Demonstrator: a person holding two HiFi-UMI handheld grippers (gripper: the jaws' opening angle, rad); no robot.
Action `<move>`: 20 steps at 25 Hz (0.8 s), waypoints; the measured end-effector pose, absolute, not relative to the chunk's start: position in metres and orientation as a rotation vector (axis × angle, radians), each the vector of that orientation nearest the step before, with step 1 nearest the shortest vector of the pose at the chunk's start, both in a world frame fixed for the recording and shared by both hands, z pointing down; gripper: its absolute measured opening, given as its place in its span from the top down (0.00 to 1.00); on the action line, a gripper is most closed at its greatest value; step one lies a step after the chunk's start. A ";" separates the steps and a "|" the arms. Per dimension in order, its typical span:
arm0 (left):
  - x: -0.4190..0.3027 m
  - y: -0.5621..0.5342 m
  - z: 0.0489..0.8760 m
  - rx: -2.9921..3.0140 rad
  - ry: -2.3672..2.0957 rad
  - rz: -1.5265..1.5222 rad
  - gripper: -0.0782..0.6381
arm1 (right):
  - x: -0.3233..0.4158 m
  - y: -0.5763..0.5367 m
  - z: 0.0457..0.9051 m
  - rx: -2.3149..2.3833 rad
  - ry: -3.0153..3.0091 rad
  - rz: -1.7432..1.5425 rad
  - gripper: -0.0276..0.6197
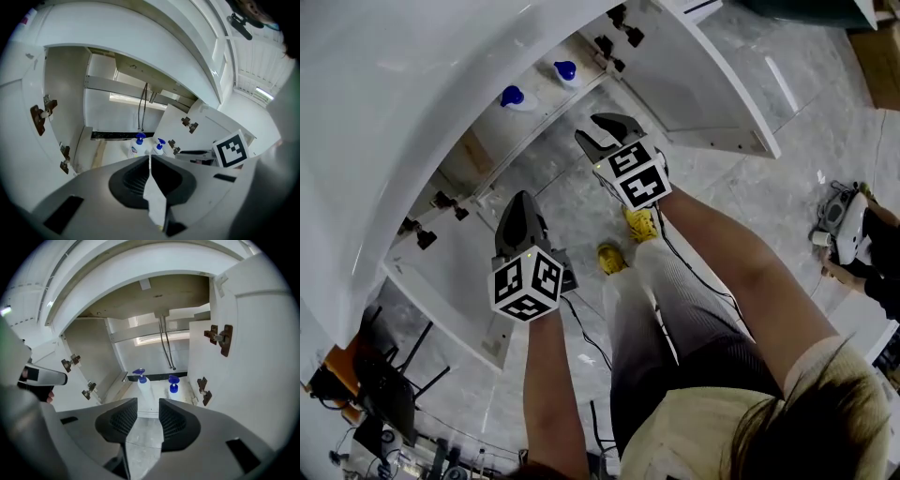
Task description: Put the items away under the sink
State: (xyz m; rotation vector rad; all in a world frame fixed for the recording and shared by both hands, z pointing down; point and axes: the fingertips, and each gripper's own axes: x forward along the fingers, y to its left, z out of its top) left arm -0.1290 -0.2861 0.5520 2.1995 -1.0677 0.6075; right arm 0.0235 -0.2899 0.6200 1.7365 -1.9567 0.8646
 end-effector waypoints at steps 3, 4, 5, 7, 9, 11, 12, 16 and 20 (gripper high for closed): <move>-0.131 -0.279 0.544 2.195 -1.070 0.606 0.82 | 0.021 -0.285 0.607 1.757 -1.958 0.862 0.75; -0.132 -0.277 0.541 2.193 -1.071 0.605 0.82 | 0.019 -0.283 0.603 1.759 -1.957 0.867 0.76; -0.133 -0.275 0.539 2.191 -1.072 0.603 0.82 | 0.018 -0.281 0.599 1.761 -1.957 0.872 0.76; -0.135 -0.271 0.534 2.185 -1.074 0.598 0.82 | 0.017 -0.277 0.591 1.763 -1.957 0.881 0.77; -0.137 -0.267 0.529 2.179 -1.078 0.592 0.82 | 0.016 -0.273 0.583 1.768 -1.954 0.894 0.77; -0.138 -0.264 0.524 2.170 -1.082 0.586 0.82 | 0.014 -0.267 0.575 1.772 -1.950 0.916 0.78; -0.139 -0.262 0.521 2.168 -1.082 0.583 0.82 | 0.013 -0.264 0.571 1.773 -1.949 0.924 0.79; -0.136 -0.259 0.512 2.182 -1.079 0.578 0.82 | 0.011 -0.249 0.555 1.794 -1.947 0.942 0.82; -0.138 -0.254 0.509 2.172 -1.100 0.572 0.82 | 0.009 -0.234 0.545 1.819 -1.954 0.985 0.83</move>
